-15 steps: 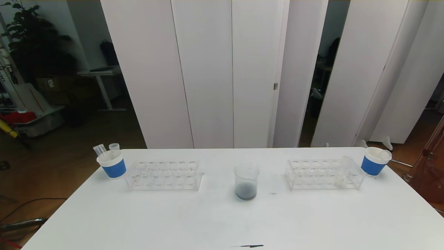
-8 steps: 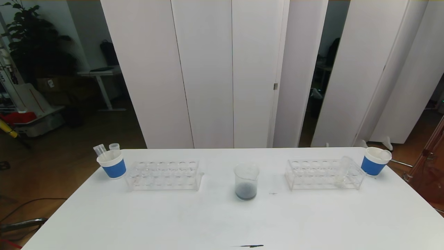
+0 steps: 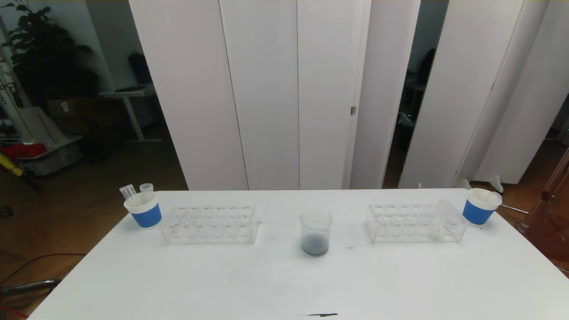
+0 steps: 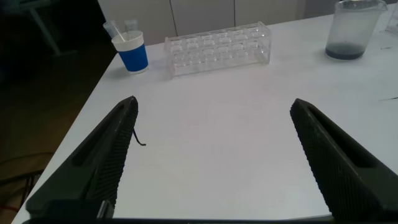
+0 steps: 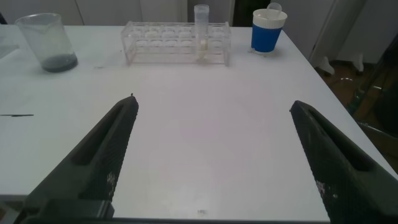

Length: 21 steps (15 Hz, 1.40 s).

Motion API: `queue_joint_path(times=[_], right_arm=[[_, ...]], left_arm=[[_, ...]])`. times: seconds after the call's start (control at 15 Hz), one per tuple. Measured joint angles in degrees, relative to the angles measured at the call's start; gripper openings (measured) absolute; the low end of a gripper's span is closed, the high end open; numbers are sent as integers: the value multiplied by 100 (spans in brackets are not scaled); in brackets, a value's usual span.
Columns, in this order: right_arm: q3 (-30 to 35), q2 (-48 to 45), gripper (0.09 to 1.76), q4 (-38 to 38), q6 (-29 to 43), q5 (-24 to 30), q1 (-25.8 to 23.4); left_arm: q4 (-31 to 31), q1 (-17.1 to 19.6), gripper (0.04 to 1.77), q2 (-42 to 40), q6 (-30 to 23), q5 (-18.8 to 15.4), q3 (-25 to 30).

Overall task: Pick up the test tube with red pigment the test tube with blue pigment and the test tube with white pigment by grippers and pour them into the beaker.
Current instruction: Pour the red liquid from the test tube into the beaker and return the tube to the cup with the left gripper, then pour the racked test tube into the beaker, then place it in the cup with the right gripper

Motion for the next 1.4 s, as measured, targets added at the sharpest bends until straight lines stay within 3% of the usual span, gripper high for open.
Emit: queue_joint_path(times=[1.4], right_arm=[[5,0,175,0,0,-16,2]], left_arm=[[15,2,175,-52,-110,50,16]])
